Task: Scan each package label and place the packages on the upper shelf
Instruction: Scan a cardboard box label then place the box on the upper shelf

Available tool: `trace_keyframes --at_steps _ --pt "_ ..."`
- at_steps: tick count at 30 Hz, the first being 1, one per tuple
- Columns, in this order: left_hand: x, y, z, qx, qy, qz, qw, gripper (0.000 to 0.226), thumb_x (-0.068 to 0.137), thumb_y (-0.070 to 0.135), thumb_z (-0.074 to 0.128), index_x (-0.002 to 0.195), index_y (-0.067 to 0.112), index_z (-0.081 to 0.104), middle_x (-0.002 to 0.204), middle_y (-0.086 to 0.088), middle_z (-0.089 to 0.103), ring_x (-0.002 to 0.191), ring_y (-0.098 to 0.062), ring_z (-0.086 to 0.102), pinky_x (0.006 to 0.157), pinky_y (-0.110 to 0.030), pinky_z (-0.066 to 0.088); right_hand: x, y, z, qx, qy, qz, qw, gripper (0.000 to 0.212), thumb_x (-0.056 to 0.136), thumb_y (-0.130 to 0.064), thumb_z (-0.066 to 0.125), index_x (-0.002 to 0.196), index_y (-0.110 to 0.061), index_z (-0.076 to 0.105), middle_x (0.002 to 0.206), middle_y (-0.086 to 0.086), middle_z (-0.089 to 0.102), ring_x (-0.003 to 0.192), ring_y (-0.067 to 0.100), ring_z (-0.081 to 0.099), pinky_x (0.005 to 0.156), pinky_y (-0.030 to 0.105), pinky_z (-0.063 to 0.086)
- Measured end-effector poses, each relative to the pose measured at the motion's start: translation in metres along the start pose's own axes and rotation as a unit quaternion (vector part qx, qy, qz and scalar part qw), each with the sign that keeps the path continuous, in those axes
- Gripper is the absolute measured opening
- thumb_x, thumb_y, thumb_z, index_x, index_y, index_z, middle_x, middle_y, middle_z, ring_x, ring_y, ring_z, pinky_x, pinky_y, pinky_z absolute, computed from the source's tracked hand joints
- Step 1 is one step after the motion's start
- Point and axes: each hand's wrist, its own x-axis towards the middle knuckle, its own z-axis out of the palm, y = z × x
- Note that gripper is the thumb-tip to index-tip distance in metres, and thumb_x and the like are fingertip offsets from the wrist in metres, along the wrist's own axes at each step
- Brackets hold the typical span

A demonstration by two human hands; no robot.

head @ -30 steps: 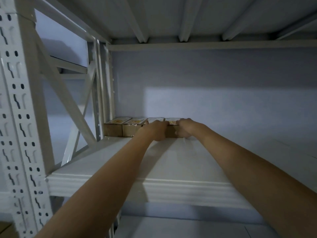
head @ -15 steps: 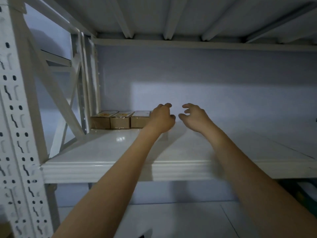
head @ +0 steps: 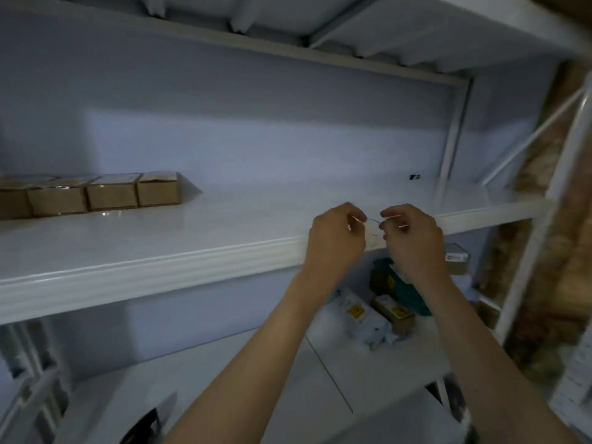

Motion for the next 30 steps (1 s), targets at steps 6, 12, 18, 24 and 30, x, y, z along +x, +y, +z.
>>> trace_keyframes --at_steps 6,12,18,24,30 --pt "-0.041 0.005 0.144 0.059 -0.161 -0.048 0.984 0.024 0.09 0.002 0.045 0.087 0.007 0.068 0.094 -0.01 0.072 0.08 -0.019 0.059 0.071 -0.032 0.046 -0.014 0.127 -0.056 -0.033 -0.025 0.108 0.993 0.022 0.095 -0.005 0.052 0.098 -0.002 0.073 0.091 0.007 0.066 0.087 0.022 0.06 0.077 0.017 0.037" --pt "-0.049 -0.035 0.25 -0.081 -0.194 -0.304 0.929 0.017 0.09 0.002 0.051 0.088 0.007 0.066 0.089 -0.019 0.062 0.083 -0.024 0.059 0.07 -0.03 0.044 -0.012 0.265 -0.074 0.016 -0.139 0.281 0.949 0.027 0.101 -0.012 0.049 0.119 -0.005 0.067 0.117 0.018 0.067 0.1 0.033 0.064 0.08 0.039 0.052" --pt "-0.052 -0.078 0.311 -0.143 -0.159 -0.478 0.852 0.019 0.096 0.016 0.054 0.078 0.012 0.055 0.099 -0.019 0.063 0.08 -0.03 0.057 0.074 -0.038 0.051 -0.004 0.339 -0.051 0.108 -0.161 0.456 0.869 0.031 0.1 -0.014 0.05 0.125 0.001 0.059 0.117 0.031 0.063 0.089 0.038 0.065 0.095 0.061 0.051" --pt "-0.039 -0.121 0.362 -0.199 -0.144 -0.564 0.788 0.024 0.096 0.019 0.058 0.113 0.003 0.054 0.109 -0.019 0.063 0.084 -0.031 0.057 0.079 -0.037 0.049 0.021 0.394 -0.01 0.148 -0.187 0.541 0.807 0.03 0.101 -0.011 0.052 0.127 0.001 0.06 0.129 0.025 0.059 0.114 0.038 0.061 0.104 0.052 0.05" --pt "-0.005 -0.168 0.413 -0.224 -0.121 -0.612 0.749 0.01 0.097 0.009 0.055 0.104 0.002 0.054 0.113 -0.02 0.058 0.089 -0.032 0.055 0.074 -0.037 0.05 0.049 0.44 0.028 0.174 -0.198 0.568 0.78 0.037 0.102 -0.014 0.051 0.137 -0.003 0.05 0.125 0.015 0.053 0.119 0.034 0.054 0.104 0.044 0.046"
